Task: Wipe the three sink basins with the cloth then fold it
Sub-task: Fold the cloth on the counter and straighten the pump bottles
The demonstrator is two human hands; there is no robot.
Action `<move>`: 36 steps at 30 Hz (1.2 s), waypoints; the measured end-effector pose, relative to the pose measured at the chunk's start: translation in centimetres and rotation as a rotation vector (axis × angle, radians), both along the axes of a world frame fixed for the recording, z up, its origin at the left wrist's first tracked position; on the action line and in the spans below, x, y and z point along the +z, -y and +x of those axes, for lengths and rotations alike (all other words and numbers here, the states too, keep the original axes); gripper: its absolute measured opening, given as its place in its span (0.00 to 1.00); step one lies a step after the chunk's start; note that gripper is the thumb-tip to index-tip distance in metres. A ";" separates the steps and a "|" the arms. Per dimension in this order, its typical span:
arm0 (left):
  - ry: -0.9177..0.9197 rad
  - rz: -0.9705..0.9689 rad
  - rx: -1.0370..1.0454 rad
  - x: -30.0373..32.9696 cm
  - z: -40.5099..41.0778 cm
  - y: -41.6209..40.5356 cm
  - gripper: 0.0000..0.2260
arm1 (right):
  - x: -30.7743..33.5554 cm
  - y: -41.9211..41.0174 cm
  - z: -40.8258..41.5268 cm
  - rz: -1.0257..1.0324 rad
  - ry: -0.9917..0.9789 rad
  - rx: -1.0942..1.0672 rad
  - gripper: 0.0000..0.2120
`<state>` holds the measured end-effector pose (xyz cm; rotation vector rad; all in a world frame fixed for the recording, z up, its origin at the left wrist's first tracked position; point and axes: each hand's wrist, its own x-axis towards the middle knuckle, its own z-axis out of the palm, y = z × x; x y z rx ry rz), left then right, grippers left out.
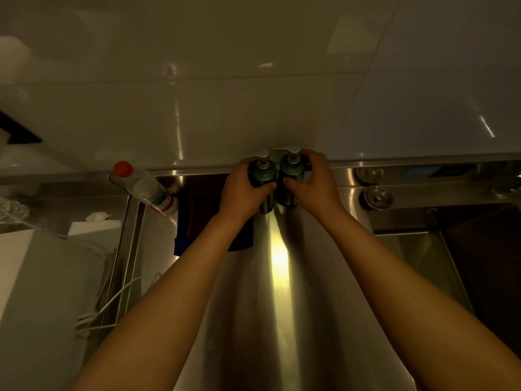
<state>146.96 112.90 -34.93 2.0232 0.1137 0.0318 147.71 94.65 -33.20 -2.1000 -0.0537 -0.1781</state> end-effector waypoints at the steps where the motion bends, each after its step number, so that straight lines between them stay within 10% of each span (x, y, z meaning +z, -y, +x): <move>1: 0.007 -0.008 0.006 0.2 -0.2 -0.1 0.30 | 0.4 -0.1 -0.1 0.002 0.012 0.006 0.28; 36: 0.147 0.045 0.555 2.9 -16.6 -21.9 0.29 | 4.0 -25.9 -4.9 0.008 -0.189 0.666 0.29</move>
